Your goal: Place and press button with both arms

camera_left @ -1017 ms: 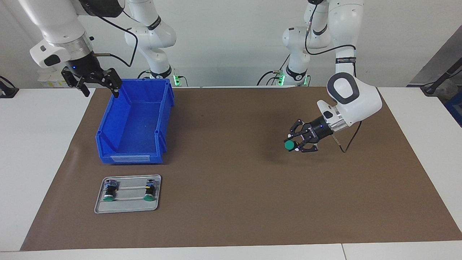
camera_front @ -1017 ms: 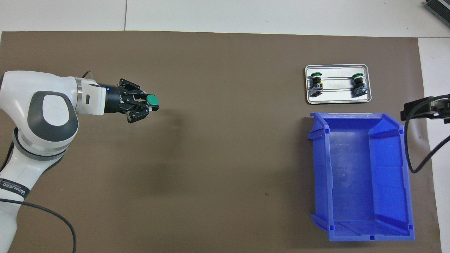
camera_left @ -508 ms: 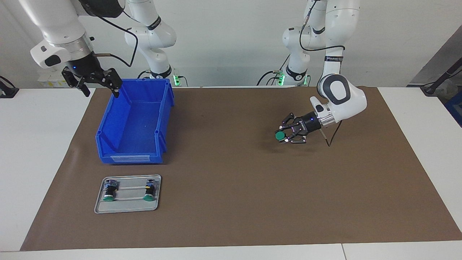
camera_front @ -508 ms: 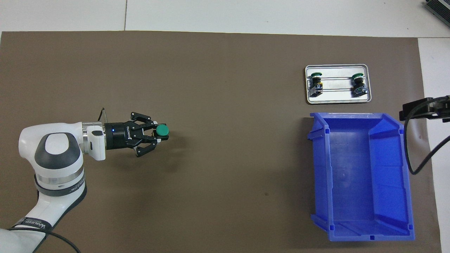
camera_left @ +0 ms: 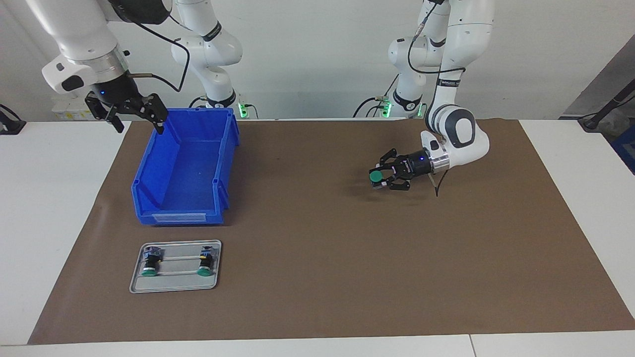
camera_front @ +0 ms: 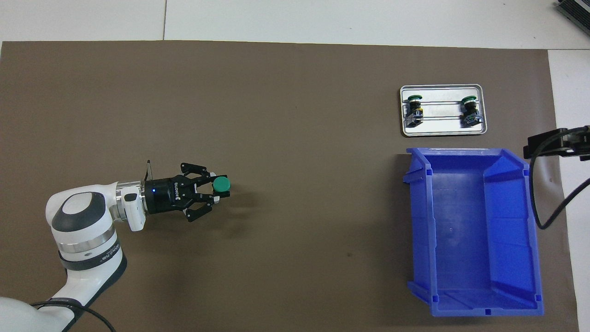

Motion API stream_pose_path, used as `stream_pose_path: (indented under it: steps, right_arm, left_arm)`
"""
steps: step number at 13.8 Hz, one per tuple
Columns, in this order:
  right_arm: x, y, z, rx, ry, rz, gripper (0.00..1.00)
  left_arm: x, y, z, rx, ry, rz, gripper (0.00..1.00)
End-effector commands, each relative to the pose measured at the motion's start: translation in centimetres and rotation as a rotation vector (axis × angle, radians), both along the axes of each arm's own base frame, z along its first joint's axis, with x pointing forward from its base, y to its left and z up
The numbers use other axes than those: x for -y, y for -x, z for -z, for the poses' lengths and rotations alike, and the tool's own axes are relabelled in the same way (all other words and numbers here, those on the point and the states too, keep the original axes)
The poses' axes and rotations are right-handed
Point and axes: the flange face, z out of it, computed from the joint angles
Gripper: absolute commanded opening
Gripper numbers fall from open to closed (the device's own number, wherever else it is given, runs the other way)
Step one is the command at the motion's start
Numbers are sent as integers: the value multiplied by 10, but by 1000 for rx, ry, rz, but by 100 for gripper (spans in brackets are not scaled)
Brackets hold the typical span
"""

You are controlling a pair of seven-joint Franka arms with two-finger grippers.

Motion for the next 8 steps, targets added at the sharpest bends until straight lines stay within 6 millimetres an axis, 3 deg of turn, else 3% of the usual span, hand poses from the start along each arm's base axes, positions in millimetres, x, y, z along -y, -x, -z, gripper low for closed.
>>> stream_pose_path:
  steps: [1, 8]
  right_arm:
    - [0, 7, 0, 10, 0, -22, 100]
    - [0, 7, 0, 10, 0, -20, 100]
  left_arm:
    - [-3, 9, 6, 27, 51, -3, 29]
    - [13, 15, 23, 42, 61, -4, 40]
